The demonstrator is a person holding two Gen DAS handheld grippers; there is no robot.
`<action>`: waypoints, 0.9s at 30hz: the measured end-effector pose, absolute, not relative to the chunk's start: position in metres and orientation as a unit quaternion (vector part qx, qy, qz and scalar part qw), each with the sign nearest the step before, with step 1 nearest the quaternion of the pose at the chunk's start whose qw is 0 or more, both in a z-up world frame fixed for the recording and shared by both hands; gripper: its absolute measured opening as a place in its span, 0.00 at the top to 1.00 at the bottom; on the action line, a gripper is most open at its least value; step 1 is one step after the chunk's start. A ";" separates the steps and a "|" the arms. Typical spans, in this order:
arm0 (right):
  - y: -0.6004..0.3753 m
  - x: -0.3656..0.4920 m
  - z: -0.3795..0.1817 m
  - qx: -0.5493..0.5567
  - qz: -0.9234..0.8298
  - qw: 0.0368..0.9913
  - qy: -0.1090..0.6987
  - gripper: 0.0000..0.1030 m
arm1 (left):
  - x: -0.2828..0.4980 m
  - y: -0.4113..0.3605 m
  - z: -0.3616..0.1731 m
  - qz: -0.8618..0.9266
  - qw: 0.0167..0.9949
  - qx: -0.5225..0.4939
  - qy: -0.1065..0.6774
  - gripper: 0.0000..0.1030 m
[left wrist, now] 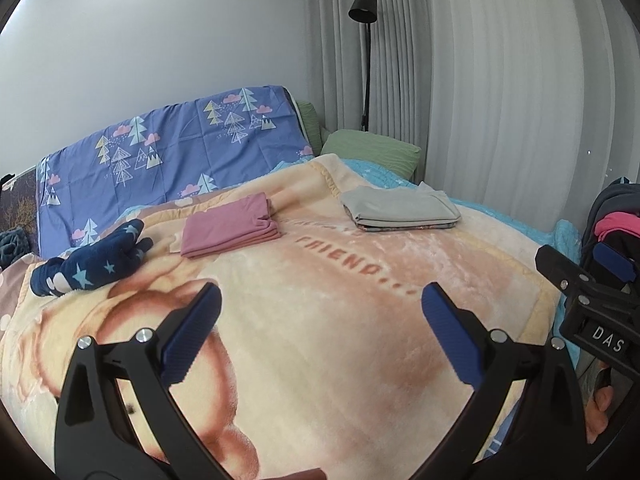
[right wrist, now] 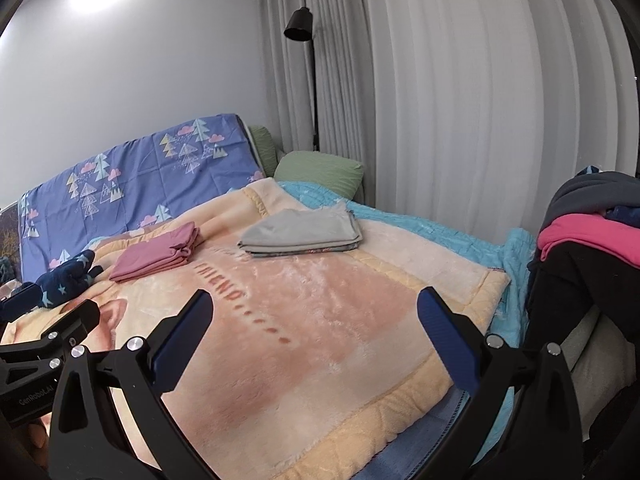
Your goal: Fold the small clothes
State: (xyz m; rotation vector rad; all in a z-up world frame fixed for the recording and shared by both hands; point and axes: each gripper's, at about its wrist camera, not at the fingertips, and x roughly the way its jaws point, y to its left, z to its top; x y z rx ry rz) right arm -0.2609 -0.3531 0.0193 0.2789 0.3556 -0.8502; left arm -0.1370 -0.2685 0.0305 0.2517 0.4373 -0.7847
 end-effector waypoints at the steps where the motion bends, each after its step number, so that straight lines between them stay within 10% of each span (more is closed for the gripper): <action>1: -0.352 -0.259 0.019 0.134 -0.407 0.887 0.174 0.01 | -0.136 -0.268 0.030 -0.378 0.893 0.121 0.214 0.02; 27: -0.362 -0.244 0.013 0.140 -0.403 0.882 0.201 0.01 | -0.128 -0.273 0.018 -0.379 0.886 0.132 0.232 0.02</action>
